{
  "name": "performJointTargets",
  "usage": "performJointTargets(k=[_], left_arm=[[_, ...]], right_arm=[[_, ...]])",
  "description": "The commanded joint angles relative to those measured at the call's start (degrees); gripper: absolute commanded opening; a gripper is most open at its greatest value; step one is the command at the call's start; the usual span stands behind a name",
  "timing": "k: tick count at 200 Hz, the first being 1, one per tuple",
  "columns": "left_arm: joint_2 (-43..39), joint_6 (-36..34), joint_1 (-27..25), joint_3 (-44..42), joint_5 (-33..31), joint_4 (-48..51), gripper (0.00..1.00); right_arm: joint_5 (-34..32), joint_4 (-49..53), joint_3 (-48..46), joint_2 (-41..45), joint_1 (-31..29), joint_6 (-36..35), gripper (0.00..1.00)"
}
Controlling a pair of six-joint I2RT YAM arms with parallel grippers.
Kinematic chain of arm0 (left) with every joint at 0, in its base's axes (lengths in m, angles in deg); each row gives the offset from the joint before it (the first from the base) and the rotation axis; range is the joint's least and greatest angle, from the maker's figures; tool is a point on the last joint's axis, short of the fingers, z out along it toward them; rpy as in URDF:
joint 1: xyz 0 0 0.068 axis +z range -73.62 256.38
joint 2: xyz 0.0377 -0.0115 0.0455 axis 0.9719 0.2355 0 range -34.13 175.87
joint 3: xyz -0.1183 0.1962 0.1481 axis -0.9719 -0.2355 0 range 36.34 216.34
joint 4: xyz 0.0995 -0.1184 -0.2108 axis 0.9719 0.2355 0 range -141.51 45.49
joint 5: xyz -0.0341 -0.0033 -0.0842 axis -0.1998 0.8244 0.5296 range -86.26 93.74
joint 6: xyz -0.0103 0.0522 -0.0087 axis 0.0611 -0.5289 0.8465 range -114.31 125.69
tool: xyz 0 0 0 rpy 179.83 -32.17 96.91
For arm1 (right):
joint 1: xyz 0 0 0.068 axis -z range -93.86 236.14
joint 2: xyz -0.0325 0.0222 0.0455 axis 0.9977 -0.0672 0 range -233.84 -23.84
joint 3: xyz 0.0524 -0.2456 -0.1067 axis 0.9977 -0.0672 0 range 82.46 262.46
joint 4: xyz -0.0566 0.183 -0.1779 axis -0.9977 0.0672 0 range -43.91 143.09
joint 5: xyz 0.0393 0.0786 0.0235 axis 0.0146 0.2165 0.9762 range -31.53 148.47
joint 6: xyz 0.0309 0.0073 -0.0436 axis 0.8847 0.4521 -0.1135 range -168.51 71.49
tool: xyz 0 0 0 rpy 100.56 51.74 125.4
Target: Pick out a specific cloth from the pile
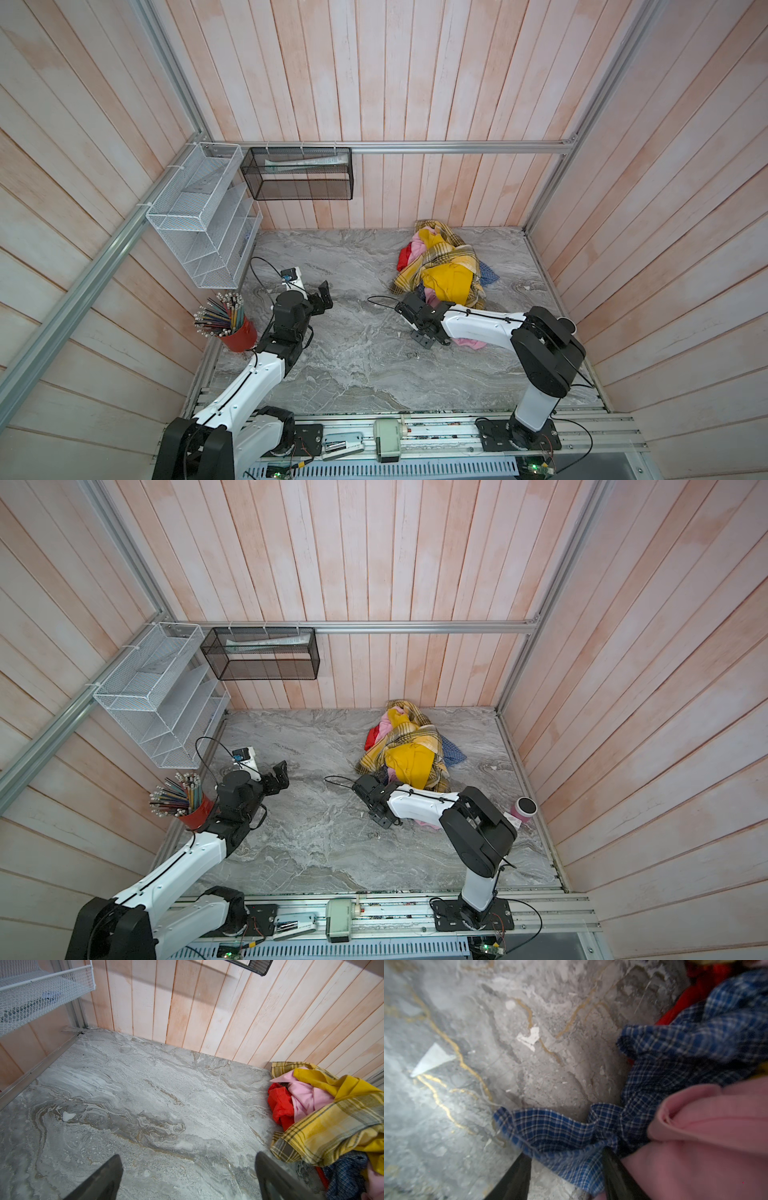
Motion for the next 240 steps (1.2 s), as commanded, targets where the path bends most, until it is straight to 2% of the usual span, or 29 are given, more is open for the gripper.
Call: performJointTargets(k=[1,29,44,60,96,123,143,186,240], left_arm=[[-0.7,0.6,-0.3,-0.9,-0.6,0.0,1.0],[-0.9,0.6,-0.3,-0.9,-0.7,0.2,1.0],[-1.0,0.5,-0.2,-0.8,-0.8,0.2,1.0],[-1.0,0.4,-0.3,-0.9,-1.0,0.5,1.0],[-0.9,0.8,-0.3,-0.9,-1.1,0.2,1.0],[-0.9,0.9,-0.2,-1.1,-1.3,0.3,1.0],[-1.1,0.8,-0.3,-1.2,-1.6,0.4,1.0],[-1.6,0.6,-0.3,-1.4,-1.9,0.5,1.0],[-1.6,0.4,-0.3,-1.6,-1.8,0.5,1.0]], right_arm=[[-0.9,-3.5,-1.2,1.1,-0.3,-0.8,0.57],[1.0,-4.9,-2.0,-1.5,0.5,-0.2,0.57],[1.6,-5.0,-2.2,-2.5,0.9,-0.1,0.52],[2.0,-4.8,-2.5,-3.3,1.5,-0.1,0.44],[4.2,-5.4,-3.1,-2.4,2.1,0.5,0.16],[4.6,-5.0,-1.6,0.7,2.3,0.9,0.1],[5.4,-4.2,0.7,4.2,2.7,1.5,0.0],[9.1,-3.8,5.4,12.9,4.0,2.4,0.0],[9.9,-5.1,6.1,22.4,6.2,4.7,0.0]])
